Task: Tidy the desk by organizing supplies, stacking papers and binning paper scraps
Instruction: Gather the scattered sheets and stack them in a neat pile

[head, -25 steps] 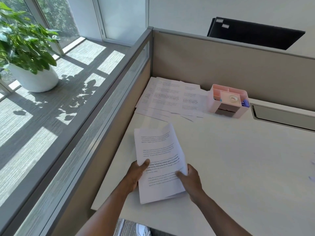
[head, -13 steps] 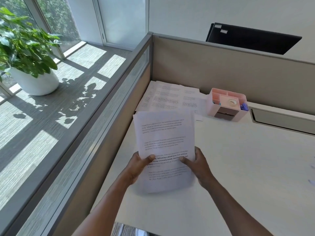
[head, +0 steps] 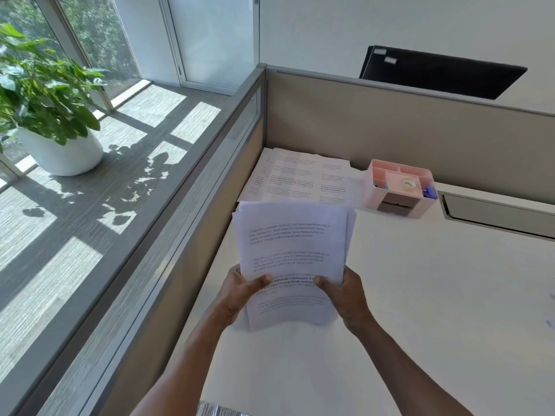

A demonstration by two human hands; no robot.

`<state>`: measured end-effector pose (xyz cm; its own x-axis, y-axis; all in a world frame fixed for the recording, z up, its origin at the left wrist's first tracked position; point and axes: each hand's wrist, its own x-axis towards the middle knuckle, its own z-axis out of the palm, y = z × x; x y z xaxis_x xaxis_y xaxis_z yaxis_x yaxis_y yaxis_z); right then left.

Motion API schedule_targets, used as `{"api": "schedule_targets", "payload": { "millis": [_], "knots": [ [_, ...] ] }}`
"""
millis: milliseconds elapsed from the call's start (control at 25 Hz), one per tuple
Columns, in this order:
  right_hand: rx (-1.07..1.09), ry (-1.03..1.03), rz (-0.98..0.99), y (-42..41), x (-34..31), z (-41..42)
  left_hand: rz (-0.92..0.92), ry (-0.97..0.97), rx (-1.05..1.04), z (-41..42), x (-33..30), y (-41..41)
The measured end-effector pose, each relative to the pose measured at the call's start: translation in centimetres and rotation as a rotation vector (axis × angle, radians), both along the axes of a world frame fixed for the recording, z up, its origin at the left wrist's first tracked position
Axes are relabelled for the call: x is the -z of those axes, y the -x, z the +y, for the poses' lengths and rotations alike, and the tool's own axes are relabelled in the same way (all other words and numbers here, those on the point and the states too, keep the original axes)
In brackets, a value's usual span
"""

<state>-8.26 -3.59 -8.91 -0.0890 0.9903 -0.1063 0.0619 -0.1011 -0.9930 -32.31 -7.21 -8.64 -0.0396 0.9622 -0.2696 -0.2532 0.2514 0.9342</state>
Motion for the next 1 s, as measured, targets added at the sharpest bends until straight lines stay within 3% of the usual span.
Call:
{"api": "schedule_targets", "payload": {
  "millis": [240,440,880,1000],
  "knots": [
    [0.119,-0.059,0.054,1.3,-0.1,0.4,0.094,-0.117,-0.143,0.5,-0.7,-0.2],
    [0.1,-0.115,-0.073,1.1,-0.2,1.3,0.141,-0.121,-0.15,1.1,-1.0,-0.1],
    [0.098,-0.227,-0.044,1.3,-2.2,3.0,0.25,-0.319,-0.293,2.7,-5.6,-0.8],
    [0.089,-0.197,-0.072,1.2,-1.6,2.9,0.262,-0.262,-0.346,2.2,-4.7,-1.3]
  ]
}}
